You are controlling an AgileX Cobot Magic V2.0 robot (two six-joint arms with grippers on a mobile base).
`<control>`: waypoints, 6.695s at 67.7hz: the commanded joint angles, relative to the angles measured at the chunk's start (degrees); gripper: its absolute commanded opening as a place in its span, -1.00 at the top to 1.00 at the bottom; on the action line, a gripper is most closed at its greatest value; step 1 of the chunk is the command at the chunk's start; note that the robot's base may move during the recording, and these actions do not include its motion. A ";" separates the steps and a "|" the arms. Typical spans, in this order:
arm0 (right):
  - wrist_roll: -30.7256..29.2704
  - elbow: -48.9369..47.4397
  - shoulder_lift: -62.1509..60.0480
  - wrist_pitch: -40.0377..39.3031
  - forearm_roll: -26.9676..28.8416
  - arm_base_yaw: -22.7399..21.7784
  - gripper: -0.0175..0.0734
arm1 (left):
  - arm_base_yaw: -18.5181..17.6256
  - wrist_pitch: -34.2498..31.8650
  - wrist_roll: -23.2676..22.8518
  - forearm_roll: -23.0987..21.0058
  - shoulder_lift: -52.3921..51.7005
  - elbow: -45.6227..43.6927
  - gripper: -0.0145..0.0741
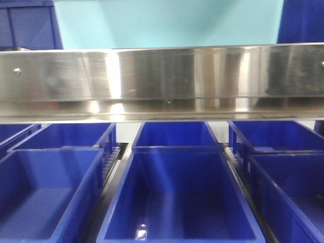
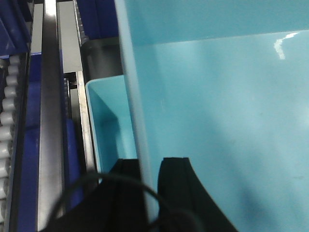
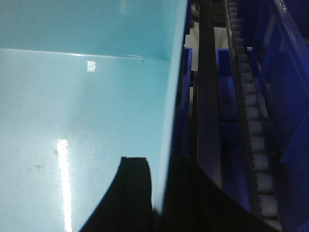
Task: Move two blue bins to right shelf middle
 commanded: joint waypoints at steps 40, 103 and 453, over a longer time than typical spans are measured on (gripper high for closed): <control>-0.63 -0.57 -0.27 -2.76 -0.46 0.03 0.95 | -0.57 -2.58 0.67 -1.91 -1.07 -0.87 0.92; -0.63 -0.57 -0.27 -2.83 -0.46 0.03 0.95 | -0.57 -2.58 0.67 -1.91 -1.07 -0.87 0.92; -0.63 2.18 7.40 -12.26 5.91 0.03 0.95 | 5.57 -3.78 0.52 -7.05 0.78 3.22 0.92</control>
